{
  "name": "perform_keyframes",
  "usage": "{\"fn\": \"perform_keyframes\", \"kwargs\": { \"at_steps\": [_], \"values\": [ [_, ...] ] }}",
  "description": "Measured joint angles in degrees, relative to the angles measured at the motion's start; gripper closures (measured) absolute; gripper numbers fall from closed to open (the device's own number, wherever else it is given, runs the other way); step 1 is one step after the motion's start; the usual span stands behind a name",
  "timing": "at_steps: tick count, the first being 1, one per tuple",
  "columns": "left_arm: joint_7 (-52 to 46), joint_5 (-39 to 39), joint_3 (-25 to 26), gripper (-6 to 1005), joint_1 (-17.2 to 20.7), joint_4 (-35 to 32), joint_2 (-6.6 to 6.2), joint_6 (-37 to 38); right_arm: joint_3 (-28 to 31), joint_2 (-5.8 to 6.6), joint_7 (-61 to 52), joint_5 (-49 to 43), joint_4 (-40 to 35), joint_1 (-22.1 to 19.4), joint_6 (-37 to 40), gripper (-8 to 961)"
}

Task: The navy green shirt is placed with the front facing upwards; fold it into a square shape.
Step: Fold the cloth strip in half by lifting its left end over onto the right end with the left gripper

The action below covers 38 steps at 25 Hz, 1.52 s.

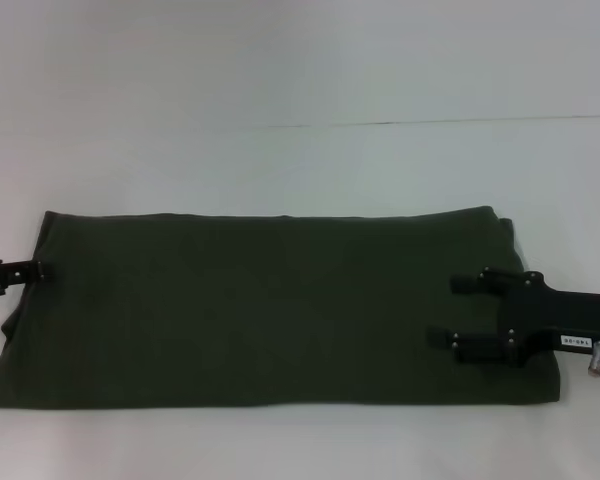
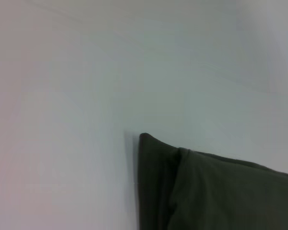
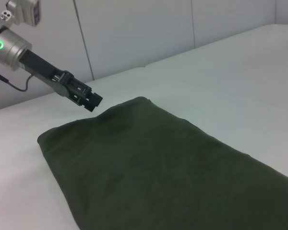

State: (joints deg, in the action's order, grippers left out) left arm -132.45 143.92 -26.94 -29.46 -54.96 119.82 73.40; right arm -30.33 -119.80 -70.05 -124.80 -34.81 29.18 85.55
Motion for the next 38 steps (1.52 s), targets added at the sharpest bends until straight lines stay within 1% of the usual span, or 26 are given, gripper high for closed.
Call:
{"fn": "perform_keyframes", "kwargs": {
  "at_steps": [4, 6, 8, 19, 24, 31, 38],
  "values": [
    [-0.8, 1.1, -1.6, 125, -0.2, 0.3, 0.17, -0.4, 0.0, 0.00, 0.2, 0.0, 0.5, 0.0, -0.3, 41],
    [-1.0, 1.8, -2.4, 125, -0.5, 1.4, 0.30, -1.6, 0.0, 0.00, 0.3, 0.1, 0.7, 0.0, -0.3, 41],
    [-1.0, 1.9, -2.5, 125, -0.6, 1.8, 0.31, -1.9, 0.0, 0.01, 0.3, 0.1, 0.7, 0.0, -0.3, 40],
    [-1.0, 1.8, -2.4, 123, -0.4, 2.5, 0.33, -4.5, 0.0, 0.00, 0.3, 0.0, 0.7, 0.0, -0.2, 41],
    [-1.0, 1.2, -1.9, 122, -0.2, 2.6, 0.33, -4.0, 0.0, 0.00, 0.2, 0.0, 0.7, 0.1, -0.2, 41],
    [-0.8, 1.1, -1.9, 121, -0.5, 4.6, 0.13, -4.1, 0.0, 0.01, 0.1, 0.0, 0.7, 0.1, -0.1, 40],
    [-0.8, 1.1, -1.9, 116, -0.5, 4.7, 0.08, -4.0, 0.0, 0.00, 0.2, 0.0, 0.7, 0.1, 0.0, 39]
  ]
}}
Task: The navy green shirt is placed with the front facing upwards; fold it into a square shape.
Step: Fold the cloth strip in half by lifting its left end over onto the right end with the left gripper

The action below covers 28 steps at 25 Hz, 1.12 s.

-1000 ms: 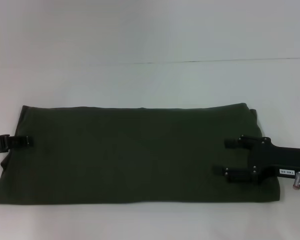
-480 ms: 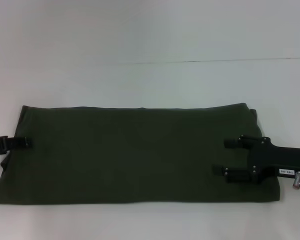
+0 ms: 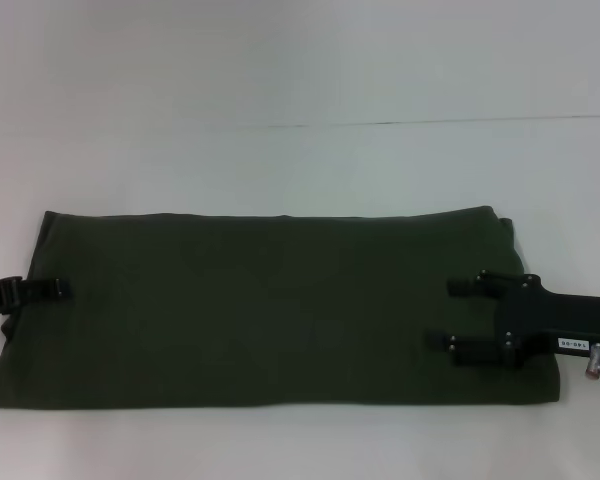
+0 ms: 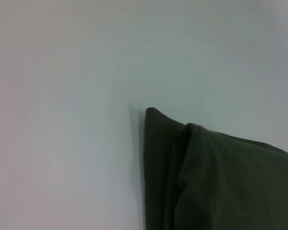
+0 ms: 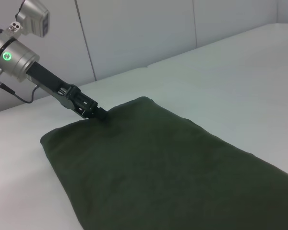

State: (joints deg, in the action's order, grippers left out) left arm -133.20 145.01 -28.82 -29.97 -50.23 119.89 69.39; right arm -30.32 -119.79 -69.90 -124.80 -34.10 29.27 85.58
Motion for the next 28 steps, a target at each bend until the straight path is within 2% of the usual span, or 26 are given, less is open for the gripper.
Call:
{"fn": "perform_keyframes", "kwargs": {
  "at_steps": [28],
  "values": [
    [0.7, 0.1, -0.5, 169, -2.9, 4.3, -0.15, 5.1, 0.0, 0.00, 0.2, 0.0, 0.0, -0.5, 0.2, 41]
  ]
}}
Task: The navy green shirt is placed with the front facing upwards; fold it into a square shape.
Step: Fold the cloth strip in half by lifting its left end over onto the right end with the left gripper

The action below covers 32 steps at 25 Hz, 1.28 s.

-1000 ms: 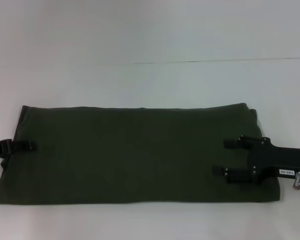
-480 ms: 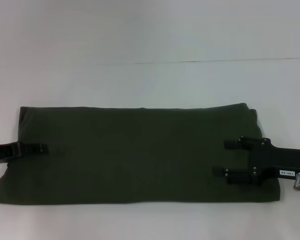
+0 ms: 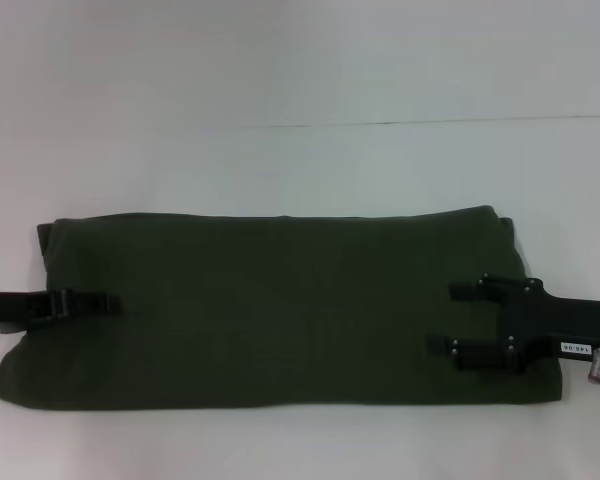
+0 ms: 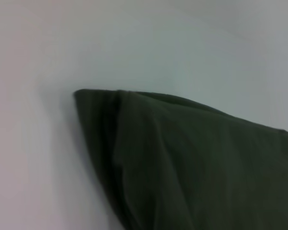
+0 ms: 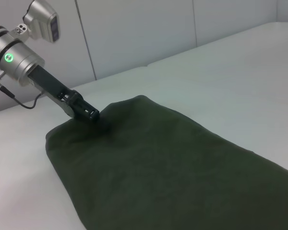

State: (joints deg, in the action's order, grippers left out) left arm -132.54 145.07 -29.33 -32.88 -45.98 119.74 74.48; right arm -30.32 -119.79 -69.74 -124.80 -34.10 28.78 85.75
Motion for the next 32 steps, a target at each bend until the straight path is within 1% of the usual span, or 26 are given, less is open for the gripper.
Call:
{"fn": "perform_keyframes", "kwargs": {
  "at_steps": [3, 9, 19, 24, 25, 28, 32],
  "values": [
    [1.3, 0.0, -0.1, 175, -0.1, -0.3, 0.33, 0.4, 0.0, 0.00, 0.0, 0.0, 0.0, -0.1, 0.0, 41],
    [1.3, 0.0, 0.0, 378, -0.5, -0.3, 0.34, 0.2, 0.0, 0.00, 0.0, 0.0, 0.0, -0.1, -0.1, 40],
    [1.3, -0.9, 0.2, 580, -0.7, -0.3, 0.32, 0.2, 0.0, 0.07, -0.1, 0.0, 0.0, 0.3, -0.2, 41],
    [1.2, -1.1, 0.2, 778, -0.7, -0.4, 0.23, 1.0, 0.0, 0.05, 0.0, 0.0, 0.0, 0.3, -0.2, 41],
    [1.2, -1.4, 0.3, 818, -0.7, -0.8, 0.23, 1.7, 0.0, 0.04, 0.2, 0.0, 0.2, 0.4, -0.2, 41],
    [1.1, -3.5, 0.4, 847, 0.0, -3.0, 0.40, 5.3, -0.3, 0.02, 0.6, 0.0, 0.8, 0.5, -0.3, 41],
    [0.4, -9.1, 0.6, 877, 1.8, -8.7, 1.08, 11.9, -1.6, -0.10, 0.9, 0.4, 1.5, 0.9, -0.9, 42]
  ]
}}
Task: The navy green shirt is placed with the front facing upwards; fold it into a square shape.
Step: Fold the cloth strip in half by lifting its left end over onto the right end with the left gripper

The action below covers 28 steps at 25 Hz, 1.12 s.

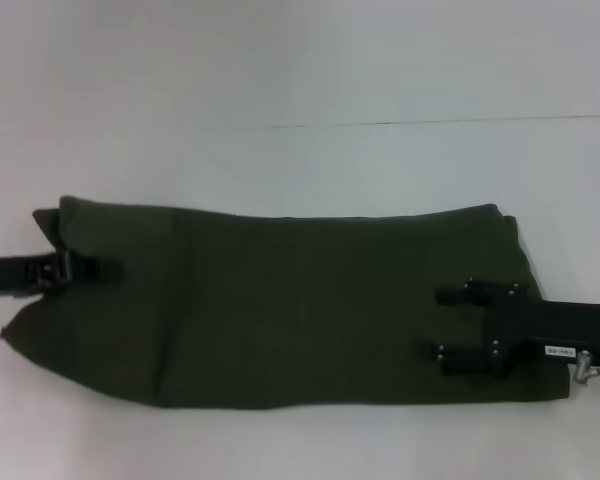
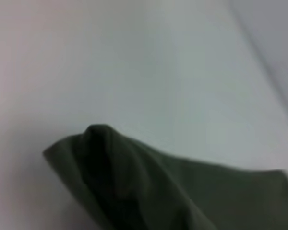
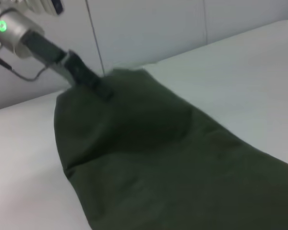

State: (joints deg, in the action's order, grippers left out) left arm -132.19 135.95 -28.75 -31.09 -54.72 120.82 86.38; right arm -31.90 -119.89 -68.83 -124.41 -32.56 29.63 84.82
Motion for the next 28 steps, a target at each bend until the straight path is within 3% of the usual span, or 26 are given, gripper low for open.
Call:
{"fn": "perform_keyframes", "kwargs": {
  "at_steps": [8, 14, 22, 28],
  "values": [
    [-4.1, -1.7, -0.2, 877, 1.2, -8.7, 0.23, 7.8, -3.4, -0.28, 3.6, 0.0, 8.6, 4.4, -5.9, 42],
    [-5.0, 4.8, -0.1, 877, 1.5, -14.9, -0.26, 8.0, -4.0, -0.38, 5.1, 0.1, 12.5, 6.8, -8.3, 41],
    [-3.6, 9.8, -0.1, 876, 0.4, -15.0, -1.07, 7.3, -4.2, -0.44, 5.8, 1.4, 12.8, 7.3, -8.5, 39],
    [-3.5, 2.9, -0.2, 876, 0.4, -14.8, -0.84, 8.1, -3.8, -0.40, 5.8, 1.5, 12.9, 6.9, -8.7, 40]
  ]
}}
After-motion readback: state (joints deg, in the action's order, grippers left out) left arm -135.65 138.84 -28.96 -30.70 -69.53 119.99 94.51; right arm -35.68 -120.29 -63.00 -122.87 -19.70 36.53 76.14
